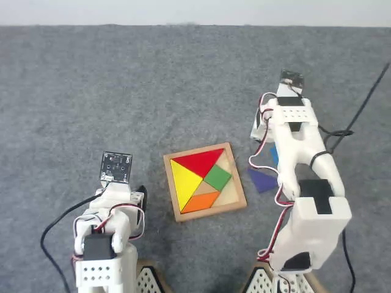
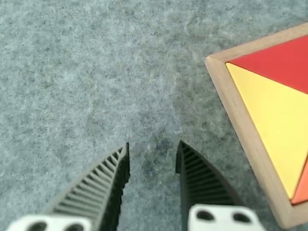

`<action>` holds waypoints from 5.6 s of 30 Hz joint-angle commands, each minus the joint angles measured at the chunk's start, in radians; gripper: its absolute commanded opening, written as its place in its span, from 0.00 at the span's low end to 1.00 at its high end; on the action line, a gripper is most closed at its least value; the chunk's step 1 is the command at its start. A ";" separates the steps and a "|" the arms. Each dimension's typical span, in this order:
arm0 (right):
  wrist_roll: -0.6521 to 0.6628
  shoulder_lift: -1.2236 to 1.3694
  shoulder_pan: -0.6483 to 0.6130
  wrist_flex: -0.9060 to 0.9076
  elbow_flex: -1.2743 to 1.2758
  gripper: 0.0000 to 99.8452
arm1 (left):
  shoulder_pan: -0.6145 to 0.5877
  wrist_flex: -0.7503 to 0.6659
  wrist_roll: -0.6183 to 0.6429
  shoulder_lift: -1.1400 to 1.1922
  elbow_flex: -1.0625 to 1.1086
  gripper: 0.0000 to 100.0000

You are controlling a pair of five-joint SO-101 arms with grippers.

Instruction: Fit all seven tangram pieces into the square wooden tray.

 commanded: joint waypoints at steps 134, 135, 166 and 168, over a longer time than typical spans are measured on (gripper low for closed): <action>0.397 0.067 -0.403 0.239 -0.193 0.12 | 0.002 0.009 -0.006 -0.028 -0.008 0.15; 0.385 0.067 -0.403 0.239 -0.193 0.13 | 0.002 0.009 -0.006 -0.028 -0.008 0.15; 0.319 -0.036 -0.389 0.216 -0.176 0.25 | 0.002 0.009 -0.006 -0.028 -0.008 0.15; 0.319 -0.131 -0.377 0.217 -0.144 0.23 | 0.002 0.009 -0.006 -0.028 -0.008 0.15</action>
